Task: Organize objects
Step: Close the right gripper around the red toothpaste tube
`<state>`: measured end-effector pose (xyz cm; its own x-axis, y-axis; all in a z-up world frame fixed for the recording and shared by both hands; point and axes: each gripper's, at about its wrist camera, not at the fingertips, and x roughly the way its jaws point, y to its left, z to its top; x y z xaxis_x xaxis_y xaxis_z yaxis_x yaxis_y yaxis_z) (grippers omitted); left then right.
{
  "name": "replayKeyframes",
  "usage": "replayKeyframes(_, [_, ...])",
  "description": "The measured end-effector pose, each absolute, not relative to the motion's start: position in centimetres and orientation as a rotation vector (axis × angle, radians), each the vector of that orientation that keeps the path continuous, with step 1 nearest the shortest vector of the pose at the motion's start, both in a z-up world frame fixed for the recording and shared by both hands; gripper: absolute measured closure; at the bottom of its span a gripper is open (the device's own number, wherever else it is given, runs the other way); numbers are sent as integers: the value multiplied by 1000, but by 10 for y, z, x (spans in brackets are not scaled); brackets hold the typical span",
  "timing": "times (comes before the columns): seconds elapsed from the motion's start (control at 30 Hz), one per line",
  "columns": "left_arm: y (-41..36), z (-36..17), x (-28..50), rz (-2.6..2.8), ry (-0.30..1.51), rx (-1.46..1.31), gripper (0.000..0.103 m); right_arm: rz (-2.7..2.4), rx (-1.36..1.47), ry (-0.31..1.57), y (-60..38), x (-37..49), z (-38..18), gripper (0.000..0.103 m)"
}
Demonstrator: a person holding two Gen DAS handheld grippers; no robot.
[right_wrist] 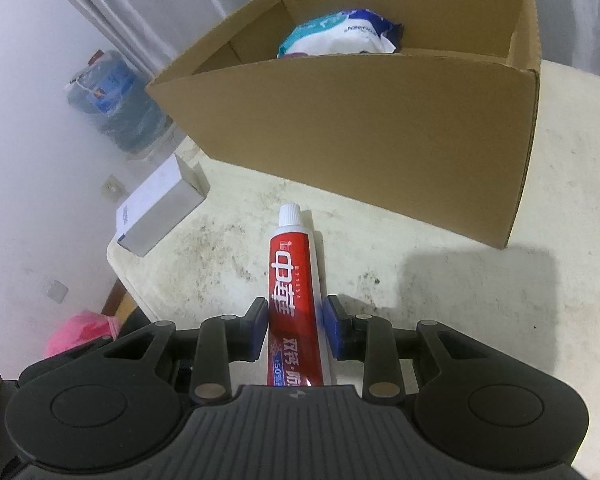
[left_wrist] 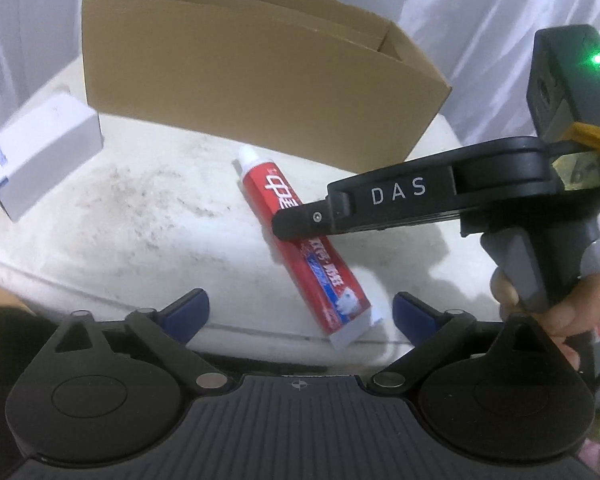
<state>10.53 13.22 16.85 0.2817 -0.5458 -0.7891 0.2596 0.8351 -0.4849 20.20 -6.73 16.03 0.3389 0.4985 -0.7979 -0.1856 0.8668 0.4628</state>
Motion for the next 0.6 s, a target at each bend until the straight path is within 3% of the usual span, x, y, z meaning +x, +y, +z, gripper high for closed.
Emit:
replayKeyframes(0.13, [133,166,106,-560,1173,-295,18,440,332,1137,-68,197,160,71])
replayKeyframes(0.43, [137,152,101,-664,1280,-406,23,410,409,1156,-73,177,159,73])
replayKeyframes(0.6, [136,142,106,-678,1314,-420,28,400,474,1180,-82,161,156,81])
